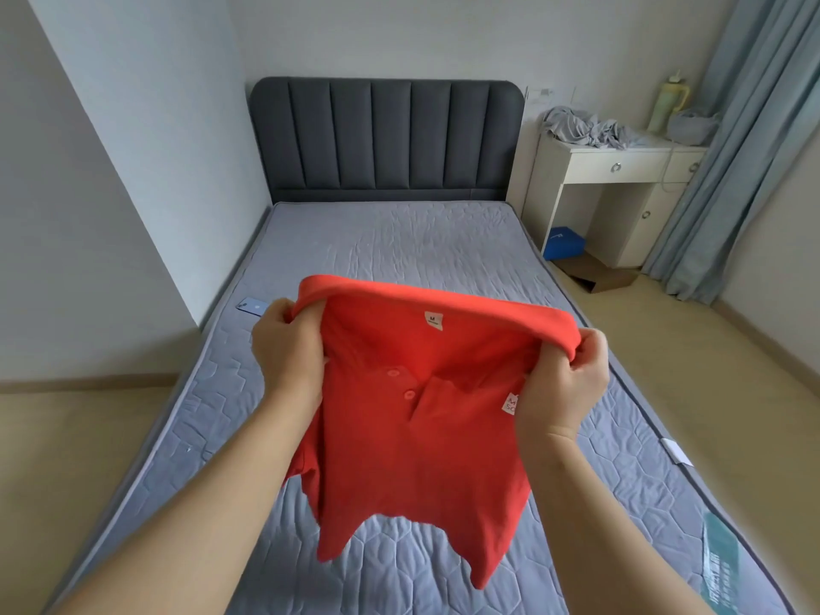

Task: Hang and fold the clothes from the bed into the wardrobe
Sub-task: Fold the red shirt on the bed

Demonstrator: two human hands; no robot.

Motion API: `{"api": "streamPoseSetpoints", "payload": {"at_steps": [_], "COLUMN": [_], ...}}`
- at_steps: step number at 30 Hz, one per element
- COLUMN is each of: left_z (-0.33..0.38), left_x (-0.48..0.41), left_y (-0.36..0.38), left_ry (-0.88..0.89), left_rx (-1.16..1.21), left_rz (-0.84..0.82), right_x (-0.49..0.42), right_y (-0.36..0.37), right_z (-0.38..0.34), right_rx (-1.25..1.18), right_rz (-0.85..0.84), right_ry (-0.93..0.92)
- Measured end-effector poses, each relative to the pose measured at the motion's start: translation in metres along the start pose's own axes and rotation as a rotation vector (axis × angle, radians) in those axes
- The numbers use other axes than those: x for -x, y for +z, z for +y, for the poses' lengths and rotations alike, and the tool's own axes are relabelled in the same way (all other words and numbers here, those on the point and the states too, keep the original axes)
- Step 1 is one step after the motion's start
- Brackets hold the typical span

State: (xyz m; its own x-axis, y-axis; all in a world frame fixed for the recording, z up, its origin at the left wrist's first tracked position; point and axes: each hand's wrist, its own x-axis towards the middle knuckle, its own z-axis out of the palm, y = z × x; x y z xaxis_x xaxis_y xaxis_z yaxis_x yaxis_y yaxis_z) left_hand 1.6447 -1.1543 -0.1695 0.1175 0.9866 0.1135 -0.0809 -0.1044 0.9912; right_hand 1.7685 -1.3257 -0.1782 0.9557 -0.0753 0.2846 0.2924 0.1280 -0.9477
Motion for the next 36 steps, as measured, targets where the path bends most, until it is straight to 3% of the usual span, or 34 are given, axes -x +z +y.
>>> {"api": "streamPoseSetpoints", "payload": {"at_steps": [4,8,14,20,22,24,28,32,36], "left_z": [-0.025,-0.095,-0.214,-0.291,-0.304,-0.327,-0.389,-0.445,-0.484], "left_x": [-0.005,-0.006,-0.022,-0.089,-0.109,-0.117,-0.087,-0.026,0.035], "left_y": [0.016,0.026,0.048,0.111,0.131,0.143,0.126,0.085,0.043], "left_ry": [-0.111,-0.351,-0.648,-0.685,-0.617,-0.523,-0.348,-0.349,-0.339], "left_rx": [-0.14,-0.315,-0.362,-0.268,-0.138,-0.11,-0.436,-0.654,-0.881], "left_rz": [-0.05,-0.122,-0.119,-0.084,-0.207,-0.456,-0.825,-1.119,-1.285], "right_x": [-0.002,0.005,0.005,-0.037,-0.051,-0.059,-0.037,0.021,0.079], "right_y": [-0.001,-0.01,0.002,0.073,0.093,0.103,0.077,0.011,-0.054], "right_z": [0.025,0.093,0.205,0.302,0.323,0.347,0.403,0.445,0.467], "right_rx": [0.124,0.359,0.6,0.596,0.488,0.372,0.496,0.666,0.711], "right_rz": [0.024,-0.039,-0.157,-0.182,-0.22,-0.387,-0.676,-0.64,-0.585], "right_ry": [0.119,0.338,0.574,0.592,0.531,0.459,0.386,0.609,0.891]}}
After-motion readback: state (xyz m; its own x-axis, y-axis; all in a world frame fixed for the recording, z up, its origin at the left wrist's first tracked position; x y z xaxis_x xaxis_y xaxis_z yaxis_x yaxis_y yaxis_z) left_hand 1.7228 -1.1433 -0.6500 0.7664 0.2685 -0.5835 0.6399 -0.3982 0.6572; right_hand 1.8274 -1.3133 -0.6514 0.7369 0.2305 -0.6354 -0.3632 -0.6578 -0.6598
